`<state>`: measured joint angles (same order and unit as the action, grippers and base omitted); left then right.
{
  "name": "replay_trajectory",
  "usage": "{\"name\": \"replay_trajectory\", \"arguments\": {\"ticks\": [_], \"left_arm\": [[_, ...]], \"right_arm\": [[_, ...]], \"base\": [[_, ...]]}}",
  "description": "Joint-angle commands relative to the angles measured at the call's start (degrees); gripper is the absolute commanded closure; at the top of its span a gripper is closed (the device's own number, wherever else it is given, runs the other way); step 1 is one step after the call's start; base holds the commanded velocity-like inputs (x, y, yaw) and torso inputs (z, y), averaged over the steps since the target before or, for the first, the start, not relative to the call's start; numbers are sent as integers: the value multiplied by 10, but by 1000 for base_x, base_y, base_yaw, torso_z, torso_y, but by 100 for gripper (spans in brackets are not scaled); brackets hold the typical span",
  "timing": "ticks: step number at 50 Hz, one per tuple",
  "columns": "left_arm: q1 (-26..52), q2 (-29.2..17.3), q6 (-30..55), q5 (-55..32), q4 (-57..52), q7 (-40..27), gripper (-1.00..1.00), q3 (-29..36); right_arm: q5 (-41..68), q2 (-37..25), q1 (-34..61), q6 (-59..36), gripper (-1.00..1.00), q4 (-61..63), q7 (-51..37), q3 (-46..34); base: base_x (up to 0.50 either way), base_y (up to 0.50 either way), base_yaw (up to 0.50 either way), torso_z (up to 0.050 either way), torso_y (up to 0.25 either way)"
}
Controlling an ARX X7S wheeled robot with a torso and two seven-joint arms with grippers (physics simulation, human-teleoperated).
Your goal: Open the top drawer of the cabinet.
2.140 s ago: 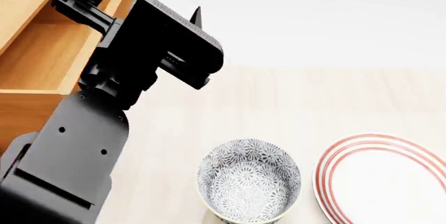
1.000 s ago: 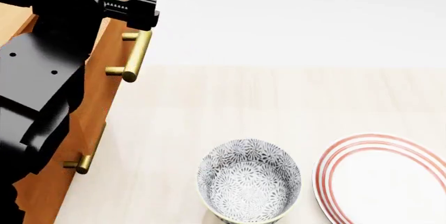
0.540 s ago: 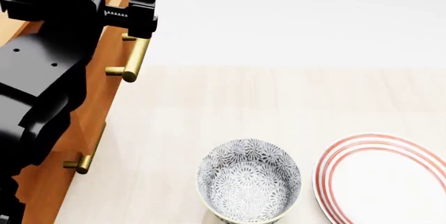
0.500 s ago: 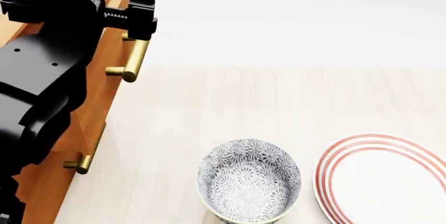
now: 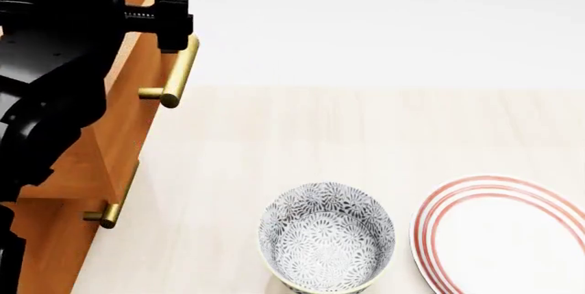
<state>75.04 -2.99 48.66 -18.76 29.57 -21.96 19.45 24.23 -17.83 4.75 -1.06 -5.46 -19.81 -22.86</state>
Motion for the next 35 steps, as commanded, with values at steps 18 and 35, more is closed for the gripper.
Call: {"name": "replay_trajectory", "arguments": {"ticks": [18,35], "left_arm": [[40,15,66,-100,52,-11,-100,-66],[65,24,78,-195,127,-63,-100,-153]], "right_arm": [[-9,9,0,0,-100,-1,10,8],[-8,9,2,1,-100,-5,9,5]], "base": [[0,0,0,0,0],[0,0,0,0,0]]}}
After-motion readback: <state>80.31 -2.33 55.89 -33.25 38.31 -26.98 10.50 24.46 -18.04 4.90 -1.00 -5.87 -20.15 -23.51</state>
